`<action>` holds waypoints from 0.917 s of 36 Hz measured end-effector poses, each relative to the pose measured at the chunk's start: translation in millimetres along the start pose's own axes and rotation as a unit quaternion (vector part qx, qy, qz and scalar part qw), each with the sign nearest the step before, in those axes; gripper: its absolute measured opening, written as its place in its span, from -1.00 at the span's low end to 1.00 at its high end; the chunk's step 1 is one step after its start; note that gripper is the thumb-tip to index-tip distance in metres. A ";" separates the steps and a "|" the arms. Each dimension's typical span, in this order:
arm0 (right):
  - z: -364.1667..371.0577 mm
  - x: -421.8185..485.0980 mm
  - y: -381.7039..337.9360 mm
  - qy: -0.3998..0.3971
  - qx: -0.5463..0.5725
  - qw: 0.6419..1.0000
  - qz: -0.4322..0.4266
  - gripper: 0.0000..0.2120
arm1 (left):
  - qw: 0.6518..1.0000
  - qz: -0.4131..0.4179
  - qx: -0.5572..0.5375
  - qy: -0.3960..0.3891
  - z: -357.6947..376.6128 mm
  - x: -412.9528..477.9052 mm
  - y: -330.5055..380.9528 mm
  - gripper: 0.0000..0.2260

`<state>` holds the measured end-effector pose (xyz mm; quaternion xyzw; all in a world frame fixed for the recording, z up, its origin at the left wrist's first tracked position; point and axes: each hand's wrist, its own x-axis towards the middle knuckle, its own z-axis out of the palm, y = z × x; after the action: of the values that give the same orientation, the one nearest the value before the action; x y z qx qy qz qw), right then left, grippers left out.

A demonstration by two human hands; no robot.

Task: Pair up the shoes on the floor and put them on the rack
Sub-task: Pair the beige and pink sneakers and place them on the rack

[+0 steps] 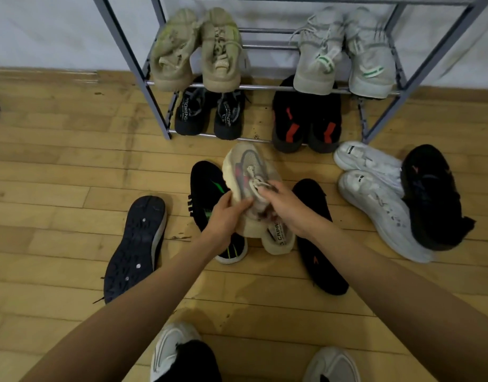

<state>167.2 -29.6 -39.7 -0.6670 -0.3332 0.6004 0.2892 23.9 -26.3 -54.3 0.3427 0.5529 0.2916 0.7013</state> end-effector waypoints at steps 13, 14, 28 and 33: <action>5.7 3.9 40.6 0.120 -0.403 0.907 0.009 -0.14 | 0.996 0.009 0.029 0.089 -51.4 -7.1 -26.4 -0.56; 7.4 4.3 44.3 0.112 -0.395 0.911 0.034 -0.04 | 0.994 0.006 0.049 0.098 -51.2 -7.0 -27.8 -0.59; 19.2 9.4 63.9 0.116 -0.358 0.923 0.082 0.23 | 0.984 -0.032 0.099 0.142 -54.5 -17.1 -33.9 -0.42; 18.3 14.2 61.5 0.105 -0.311 0.944 0.039 0.19 | 0.988 -0.038 0.061 0.138 -52.0 -17.5 -34.6 -0.43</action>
<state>155.8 -56.2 -98.8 -0.7954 -0.4448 0.4044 0.0772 -29.6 -52.5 -80.1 0.3201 0.6739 0.2744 0.6068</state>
